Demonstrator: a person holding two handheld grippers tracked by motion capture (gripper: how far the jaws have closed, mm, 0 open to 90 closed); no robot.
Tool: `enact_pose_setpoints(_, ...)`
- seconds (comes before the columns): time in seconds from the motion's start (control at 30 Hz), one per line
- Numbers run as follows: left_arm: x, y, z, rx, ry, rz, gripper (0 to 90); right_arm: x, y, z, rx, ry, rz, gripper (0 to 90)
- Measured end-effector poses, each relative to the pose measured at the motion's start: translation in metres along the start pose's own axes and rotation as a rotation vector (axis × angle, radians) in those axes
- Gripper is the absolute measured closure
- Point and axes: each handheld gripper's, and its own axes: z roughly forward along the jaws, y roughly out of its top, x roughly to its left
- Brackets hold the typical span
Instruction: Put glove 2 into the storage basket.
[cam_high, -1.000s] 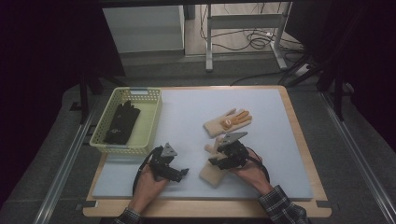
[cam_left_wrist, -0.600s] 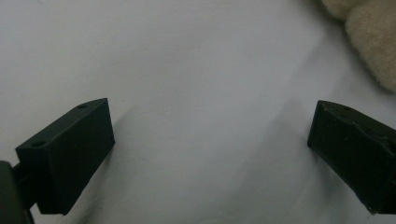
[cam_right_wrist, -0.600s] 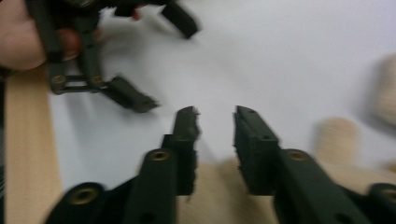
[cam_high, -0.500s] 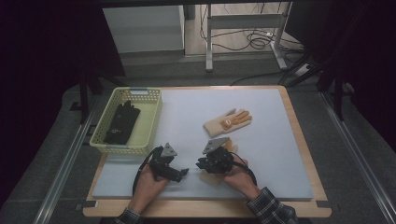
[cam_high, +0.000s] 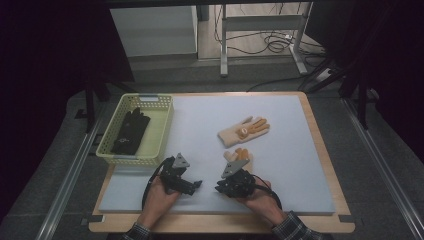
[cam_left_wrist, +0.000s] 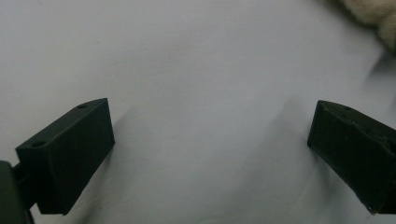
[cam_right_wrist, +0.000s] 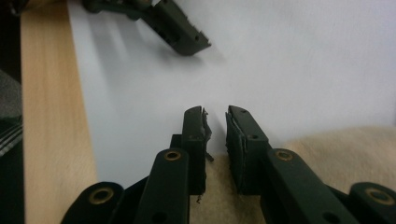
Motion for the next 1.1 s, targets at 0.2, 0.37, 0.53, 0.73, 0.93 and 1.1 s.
enact_pose_setpoints(0.2, 0.0, 0.0, 0.0, 0.0, 0.0, 0.0, 0.5, 0.0, -0.008, -0.009, -0.016, 0.006, 0.023, 70.6)
enact_pose_setpoints(0.37, 0.0, 0.0, 0.0, 0.0, 0.0, 0.0, 0.5, -0.004, -0.001, -0.018, -0.057, -0.02, 0.029, 64.9)
enact_pose_setpoints(0.53, 0.0, 0.0, 0.0, -0.001, 0.0, -0.002, 0.5, -0.02, 0.003, -0.027, -0.083, -0.063, 0.06, 65.2)
enact_pose_setpoints(0.73, 0.0, 0.0, 0.0, 0.0, 0.0, -0.001, 0.5, -0.051, 0.002, -0.037, -0.101, -0.135, 0.11, 70.0)
enact_pose_setpoints(0.93, 0.0, 0.0, 0.0, 0.0, 0.0, 0.0, 0.5, -0.084, 0.001, -0.041, -0.112, -0.212, 0.169, 69.7)
enact_pose_setpoints(1.1, 0.0, 0.0, 0.0, 0.0, -0.001, -0.002, 0.5, -0.11, 0.002, -0.038, -0.117, -0.285, 0.242, 60.7)
